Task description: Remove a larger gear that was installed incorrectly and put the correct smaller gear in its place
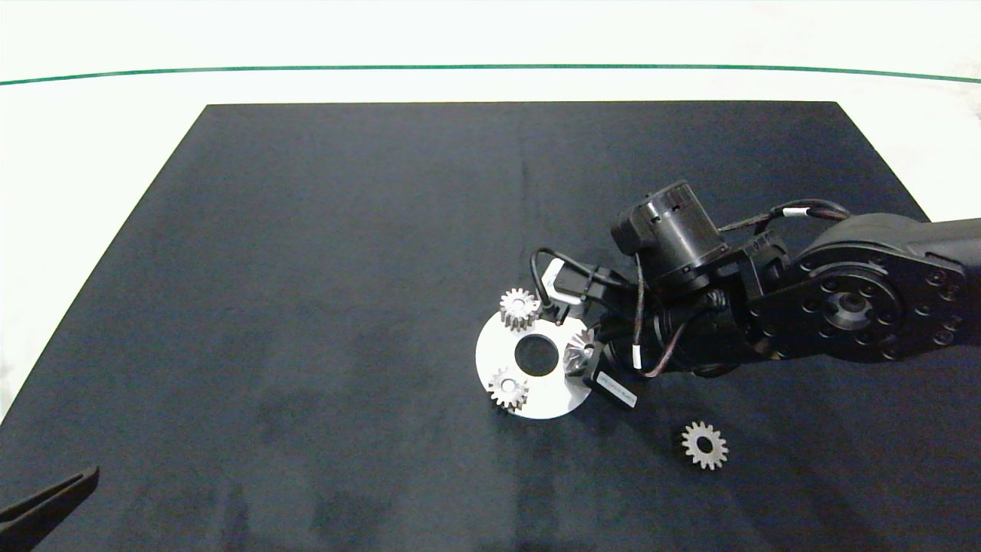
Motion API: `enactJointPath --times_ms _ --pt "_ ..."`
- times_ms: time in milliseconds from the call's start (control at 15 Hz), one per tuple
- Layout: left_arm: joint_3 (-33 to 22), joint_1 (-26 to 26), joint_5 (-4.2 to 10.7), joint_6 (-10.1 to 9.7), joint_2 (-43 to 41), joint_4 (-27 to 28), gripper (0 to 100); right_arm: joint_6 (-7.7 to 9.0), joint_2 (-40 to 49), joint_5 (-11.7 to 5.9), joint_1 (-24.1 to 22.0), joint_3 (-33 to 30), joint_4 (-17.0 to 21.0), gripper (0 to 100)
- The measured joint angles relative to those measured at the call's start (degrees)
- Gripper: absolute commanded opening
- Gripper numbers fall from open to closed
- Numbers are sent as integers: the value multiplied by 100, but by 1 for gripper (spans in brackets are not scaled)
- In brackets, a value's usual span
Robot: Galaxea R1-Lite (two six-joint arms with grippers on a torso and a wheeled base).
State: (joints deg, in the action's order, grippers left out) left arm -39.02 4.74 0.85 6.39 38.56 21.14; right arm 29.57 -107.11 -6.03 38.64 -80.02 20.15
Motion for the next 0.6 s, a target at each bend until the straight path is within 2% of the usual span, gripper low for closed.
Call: enactJointPath --times_ms 67,467,600 --pt "0 0 0 0 -2 0 100 71 11 6 5 1 46 31" --pt "0 0 0 0 -4 0 100 110 44 11 0 -63 73 31" --pt "0 0 0 0 -4 0 100 201 93 33 0 -77 54 31"
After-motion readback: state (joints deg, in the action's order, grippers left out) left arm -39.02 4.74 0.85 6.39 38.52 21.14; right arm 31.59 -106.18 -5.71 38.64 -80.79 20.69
